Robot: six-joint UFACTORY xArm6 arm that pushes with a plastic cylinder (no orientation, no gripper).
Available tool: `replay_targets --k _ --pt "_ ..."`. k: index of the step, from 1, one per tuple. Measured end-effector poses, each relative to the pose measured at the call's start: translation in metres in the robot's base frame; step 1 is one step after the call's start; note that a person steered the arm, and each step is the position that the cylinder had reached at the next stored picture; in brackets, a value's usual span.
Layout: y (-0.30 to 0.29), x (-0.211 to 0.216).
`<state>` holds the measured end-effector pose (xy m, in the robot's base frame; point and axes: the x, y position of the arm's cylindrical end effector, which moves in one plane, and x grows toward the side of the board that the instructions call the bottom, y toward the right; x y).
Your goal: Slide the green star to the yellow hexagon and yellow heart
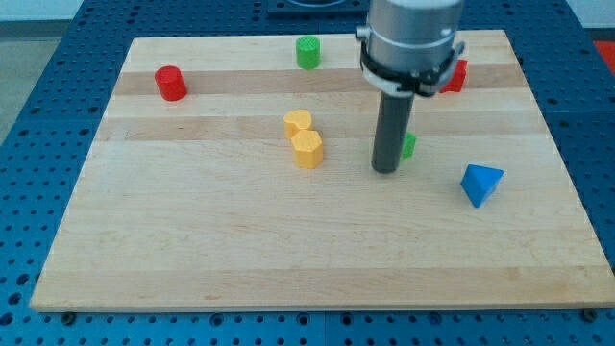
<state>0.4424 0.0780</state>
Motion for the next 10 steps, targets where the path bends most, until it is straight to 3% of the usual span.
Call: replay_targets --k 2,4,8,9,10 --pt "0.038 0.048" --pt "0.058 -0.018" --pt "-0.022 -0.027" --pt "-0.027 -0.027" --pt "0.016 -0.025"
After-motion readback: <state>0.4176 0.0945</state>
